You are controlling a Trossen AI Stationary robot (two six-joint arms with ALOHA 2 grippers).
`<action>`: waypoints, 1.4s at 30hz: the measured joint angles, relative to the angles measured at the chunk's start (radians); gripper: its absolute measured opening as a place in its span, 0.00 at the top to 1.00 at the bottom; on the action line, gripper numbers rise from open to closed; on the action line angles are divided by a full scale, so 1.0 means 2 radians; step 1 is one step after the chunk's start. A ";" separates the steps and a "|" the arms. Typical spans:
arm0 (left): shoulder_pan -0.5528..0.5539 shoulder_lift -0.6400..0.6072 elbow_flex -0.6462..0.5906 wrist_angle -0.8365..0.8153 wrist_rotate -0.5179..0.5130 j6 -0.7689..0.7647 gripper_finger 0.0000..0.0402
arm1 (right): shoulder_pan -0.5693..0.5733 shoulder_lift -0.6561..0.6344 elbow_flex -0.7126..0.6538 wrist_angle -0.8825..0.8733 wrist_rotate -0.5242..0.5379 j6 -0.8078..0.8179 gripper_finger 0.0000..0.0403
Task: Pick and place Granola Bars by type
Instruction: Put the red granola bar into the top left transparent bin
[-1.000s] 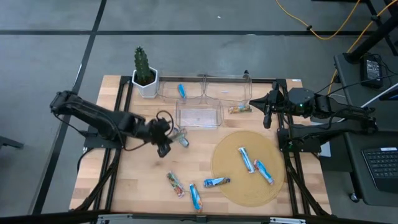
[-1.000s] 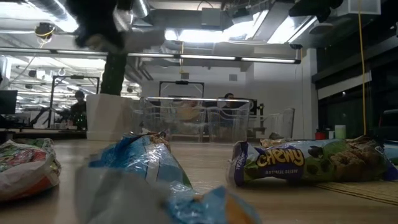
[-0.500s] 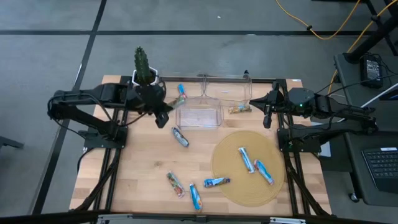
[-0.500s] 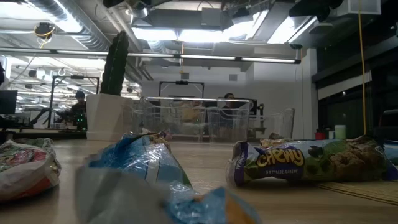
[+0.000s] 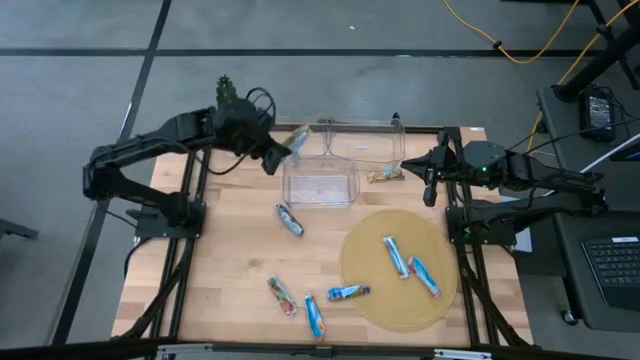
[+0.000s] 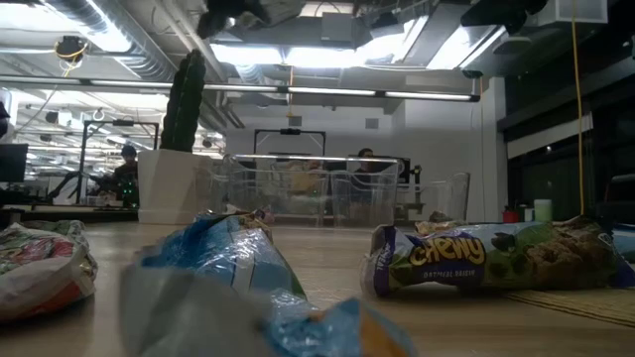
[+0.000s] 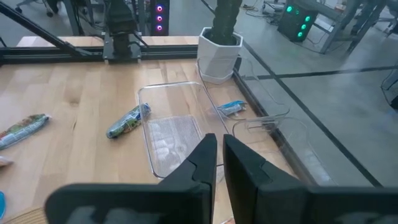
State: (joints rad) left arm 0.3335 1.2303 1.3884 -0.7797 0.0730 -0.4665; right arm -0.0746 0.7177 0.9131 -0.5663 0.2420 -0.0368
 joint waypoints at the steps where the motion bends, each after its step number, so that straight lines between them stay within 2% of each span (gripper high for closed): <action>1: 0.006 0.004 0.000 0.010 0.012 0.005 0.98 | 0.000 0.000 0.000 0.000 0.000 0.000 0.92; 5: 0.021 0.023 0.029 -0.005 0.013 0.030 0.98 | 0.000 0.000 0.000 0.000 0.000 0.000 0.92; 12: 0.041 0.062 0.126 -0.055 -0.002 0.091 0.98 | 0.000 0.000 0.000 0.000 0.000 0.003 0.92; 18: 0.093 0.117 0.181 -0.057 -0.006 0.139 0.98 | 0.000 0.000 0.000 0.000 0.000 0.004 0.92; 22: 0.121 0.156 0.183 -0.062 0.012 0.150 0.98 | 0.000 0.000 0.000 0.000 0.000 0.004 0.92; 26: 0.123 0.183 0.183 -0.082 0.012 0.171 0.98 | 0.000 0.000 0.000 0.000 0.000 0.005 0.92; 37: 0.123 0.195 0.181 -0.087 0.002 0.188 0.98 | 0.000 0.000 0.000 0.000 0.000 0.015 0.92; 42: 0.124 0.197 0.129 -0.075 -0.010 0.192 0.98 | 0.000 0.000 0.000 0.000 0.000 0.015 0.92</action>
State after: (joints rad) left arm 0.5808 1.6248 1.6460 -0.9305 0.0521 -0.0826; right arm -0.0746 0.7177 0.9131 -0.5672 0.2428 -0.0068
